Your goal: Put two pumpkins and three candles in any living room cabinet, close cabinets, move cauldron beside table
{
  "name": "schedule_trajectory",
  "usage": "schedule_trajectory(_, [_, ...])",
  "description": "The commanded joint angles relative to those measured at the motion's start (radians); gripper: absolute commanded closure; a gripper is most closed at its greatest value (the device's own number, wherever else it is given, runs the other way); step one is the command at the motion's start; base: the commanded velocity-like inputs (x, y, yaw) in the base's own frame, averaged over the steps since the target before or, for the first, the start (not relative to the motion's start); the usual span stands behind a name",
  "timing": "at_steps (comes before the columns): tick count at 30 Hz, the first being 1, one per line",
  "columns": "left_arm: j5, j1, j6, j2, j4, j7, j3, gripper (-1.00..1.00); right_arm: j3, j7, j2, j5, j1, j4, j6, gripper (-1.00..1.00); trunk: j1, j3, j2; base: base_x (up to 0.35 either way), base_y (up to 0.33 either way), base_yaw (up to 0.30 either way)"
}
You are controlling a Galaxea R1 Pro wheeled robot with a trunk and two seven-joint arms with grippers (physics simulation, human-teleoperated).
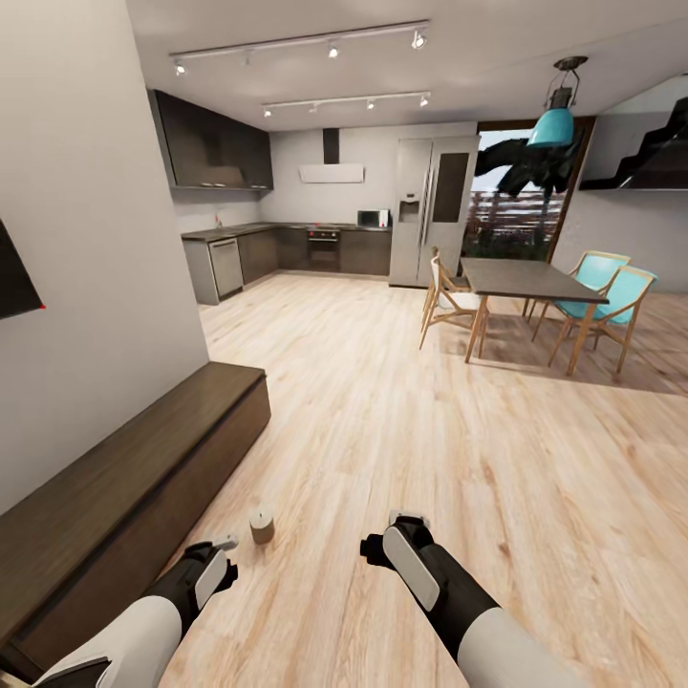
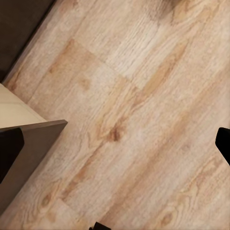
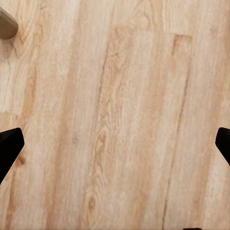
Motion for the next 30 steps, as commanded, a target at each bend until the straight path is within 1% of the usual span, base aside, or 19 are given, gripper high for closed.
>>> schedule_trajectory(1, [0.0,0.0,-0.001,0.0,0.0,0.0,0.0,-1.0,0.0,0.0,0.0,0.0,0.0,0.0,0.0,-1.0,0.004,-0.003,-0.007,0.0,0.0,0.0])
schedule_trajectory(3, [0.001,0.0,-0.002,0.0,0.0,0.0,0.0,-1.0,0.0,0.0,0.0,0.0,0.0,-0.001,0.0,-1.0,0.012,-0.009,-0.021,0.0,0.0,0.0])
schedule_trajectory(11, [-0.002,0.0,-0.003,-0.003,0.0,0.0,-0.001,-1.0,0.004,0.0,0.002,0.0,0.0,-0.001,-0.001,-1.0,0.012,-0.009,-0.021,0.001,0.0,0.0])
schedule_trajectory(16, [0.0,0.0,-0.002,0.0,0.0,0.0,0.0,-1.0,0.005,0.0,0.004,0.0,0.0,-0.001,-0.001,-1.0,0.012,-0.009,-0.021,0.175,0.0,0.035])
schedule_trajectory(21, [-0.001,0.0,-0.002,0.0,0.0,0.0,0.0,-1.0,0.005,0.0,0.005,0.0,0.0,-0.001,-0.001,-1.0,0.012,-0.009,-0.021,0.3,-0.089,0.241])
schedule_trajectory(27, [-0.001,0.0,-0.002,0.0,0.0,0.0,0.0,-1.0,0.005,0.0,0.005,0.0,0.0,-0.001,-0.001,-1.0,0.012,-0.009,-0.021,0.282,-0.21,0.284])
schedule_trajectory(30, [-0.001,0.0,-0.002,0.0,0.0,0.0,0.0,-1.0,0.005,0.001,0.003,0.0,0.0,-0.001,0.0,-1.0,0.012,-0.009,-0.021,0.263,-0.243,0.168])
